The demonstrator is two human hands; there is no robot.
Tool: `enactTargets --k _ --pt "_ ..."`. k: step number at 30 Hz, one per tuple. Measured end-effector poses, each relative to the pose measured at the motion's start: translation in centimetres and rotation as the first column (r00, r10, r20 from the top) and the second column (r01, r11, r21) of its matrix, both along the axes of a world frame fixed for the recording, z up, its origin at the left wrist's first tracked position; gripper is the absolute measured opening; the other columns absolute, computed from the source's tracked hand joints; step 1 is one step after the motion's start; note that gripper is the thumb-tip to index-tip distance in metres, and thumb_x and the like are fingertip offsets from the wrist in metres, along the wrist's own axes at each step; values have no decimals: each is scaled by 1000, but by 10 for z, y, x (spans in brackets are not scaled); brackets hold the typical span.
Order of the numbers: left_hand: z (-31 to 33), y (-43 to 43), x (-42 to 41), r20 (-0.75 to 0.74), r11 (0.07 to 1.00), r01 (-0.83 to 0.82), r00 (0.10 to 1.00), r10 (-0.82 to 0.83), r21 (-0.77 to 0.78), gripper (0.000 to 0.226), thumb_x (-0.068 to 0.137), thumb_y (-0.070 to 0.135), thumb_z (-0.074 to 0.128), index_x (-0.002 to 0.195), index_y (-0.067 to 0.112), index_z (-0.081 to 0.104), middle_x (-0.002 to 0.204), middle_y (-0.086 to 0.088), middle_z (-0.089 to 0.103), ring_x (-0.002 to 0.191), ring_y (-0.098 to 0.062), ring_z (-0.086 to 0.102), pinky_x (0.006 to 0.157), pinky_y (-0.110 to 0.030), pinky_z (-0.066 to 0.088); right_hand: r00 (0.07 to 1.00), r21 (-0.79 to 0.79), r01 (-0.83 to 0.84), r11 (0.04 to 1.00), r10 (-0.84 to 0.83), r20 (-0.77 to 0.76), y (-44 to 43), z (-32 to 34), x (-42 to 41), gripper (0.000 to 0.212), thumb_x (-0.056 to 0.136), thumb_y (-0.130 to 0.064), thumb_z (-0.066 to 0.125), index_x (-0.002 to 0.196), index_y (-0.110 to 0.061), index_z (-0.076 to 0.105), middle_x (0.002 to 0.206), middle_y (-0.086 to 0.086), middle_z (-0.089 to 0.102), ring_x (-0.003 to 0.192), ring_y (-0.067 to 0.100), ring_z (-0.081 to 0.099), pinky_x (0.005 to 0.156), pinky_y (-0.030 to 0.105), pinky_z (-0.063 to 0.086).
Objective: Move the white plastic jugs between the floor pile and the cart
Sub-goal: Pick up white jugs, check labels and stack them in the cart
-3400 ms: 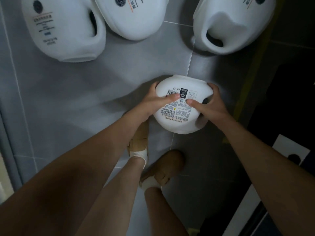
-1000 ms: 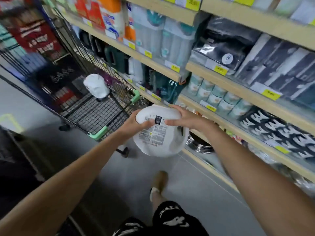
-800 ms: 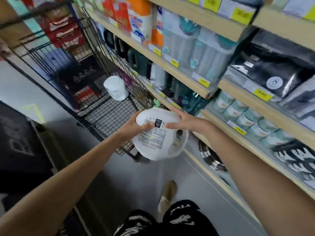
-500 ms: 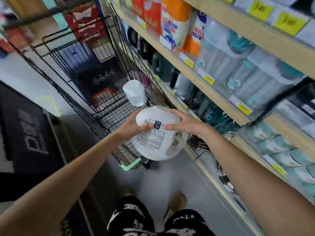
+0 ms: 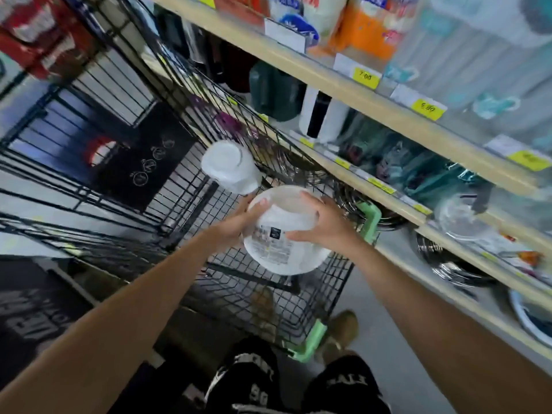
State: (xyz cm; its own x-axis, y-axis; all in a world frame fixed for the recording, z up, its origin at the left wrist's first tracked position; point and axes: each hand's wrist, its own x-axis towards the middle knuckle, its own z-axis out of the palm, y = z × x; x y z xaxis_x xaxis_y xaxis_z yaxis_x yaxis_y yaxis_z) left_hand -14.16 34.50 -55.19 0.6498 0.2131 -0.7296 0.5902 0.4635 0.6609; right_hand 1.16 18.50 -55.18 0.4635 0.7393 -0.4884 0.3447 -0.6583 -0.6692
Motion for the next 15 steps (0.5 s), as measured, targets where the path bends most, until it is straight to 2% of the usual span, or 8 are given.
enactTargets --k 2,4,5,8,10,12,15 --pt "-24 15 9 -21 1000 -5 1000 5 -2 59 91 46 56 143 31 30 132 -9 53 110 -30 60 74 -50 58 993 -42 -4 999 9 115 12 -22 -7 108 59 -65 80 149 -41 26 138 5 35 120 23 44 94 37 47" --pt "-44 27 20 -50 998 -53 997 52 -25 70 85 44 66 143 23 34 134 -13 53 113 -37 58 68 -46 60 979 -54 4 999 7 205 23 -44 -13 110 58 -66 80 150 -36 27 140 7 33 122 26 40 95 34 45" --pt "-53 32 26 -75 995 -92 993 90 -29 68 85 39 66 142 19 36 134 -15 54 111 -36 59 68 -43 60 973 -65 14 998 2 231 28 -55 -14 112 58 -67 79 151 -35 26 141 9 31 122 28 40 95 33 44" --pt "-83 45 37 -136 986 -166 978 162 -20 62 85 31 66 139 18 38 134 -12 53 106 -28 60 88 -45 54 952 -69 19 997 3 306 40 -87 -16 115 54 -71 77 150 -33 27 142 14 30 119 31 43 95 40 48" --pt "-98 54 41 -138 990 -137 982 132 -25 67 84 34 67 140 21 33 136 -10 49 106 -25 57 90 -44 53 935 -46 22 999 -4 354 45 -106 -17 114 54 -70 78 149 -29 30 140 15 31 118 33 43 95 43 48" --pt "-115 62 46 -133 998 -64 989 63 0 77 81 39 69 143 24 27 142 -9 42 117 -29 51 98 -49 48 923 -22 29 999 -19 385 50 -120 -19 112 56 -65 81 148 -26 31 144 17 26 125 37 37 101 48 44" --pt "-137 68 53 -132 994 -14 991 28 110 68 86 37 66 141 27 26 144 -7 37 123 -29 43 103 -46 42 920 40 72 997 -82 383 55 -139 -23 109 55 -54 85 147 -24 35 147 19 23 127 40 32 102 55 41"
